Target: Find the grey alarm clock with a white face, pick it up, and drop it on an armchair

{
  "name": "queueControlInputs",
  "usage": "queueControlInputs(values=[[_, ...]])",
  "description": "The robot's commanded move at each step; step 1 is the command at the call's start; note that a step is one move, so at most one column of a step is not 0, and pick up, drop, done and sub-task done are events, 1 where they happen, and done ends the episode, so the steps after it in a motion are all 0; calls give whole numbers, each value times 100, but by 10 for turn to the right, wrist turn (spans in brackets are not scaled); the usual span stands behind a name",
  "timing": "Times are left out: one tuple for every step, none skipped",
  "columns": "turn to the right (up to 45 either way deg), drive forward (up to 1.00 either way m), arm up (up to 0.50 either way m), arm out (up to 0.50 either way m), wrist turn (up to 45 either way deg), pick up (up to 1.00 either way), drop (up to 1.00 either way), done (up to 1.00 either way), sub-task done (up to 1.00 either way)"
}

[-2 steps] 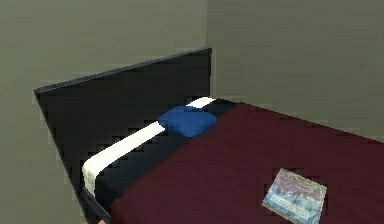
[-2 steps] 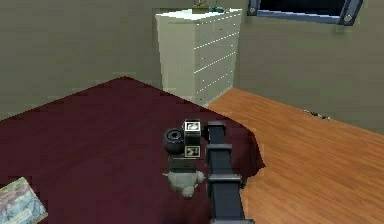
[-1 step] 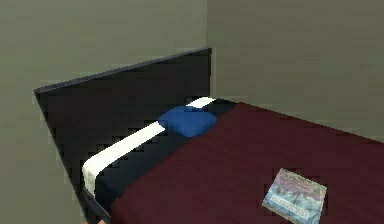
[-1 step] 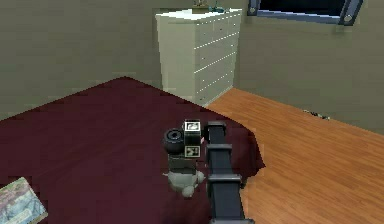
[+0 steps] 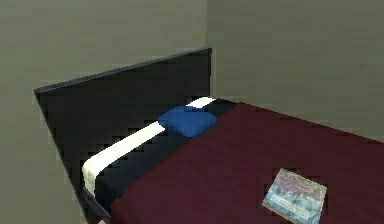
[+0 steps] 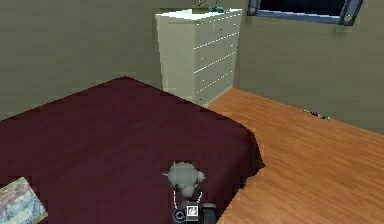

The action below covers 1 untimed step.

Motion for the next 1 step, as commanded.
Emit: queueControlInputs(values=[[0, 0, 0, 0, 0, 100, 0, 0, 0]])
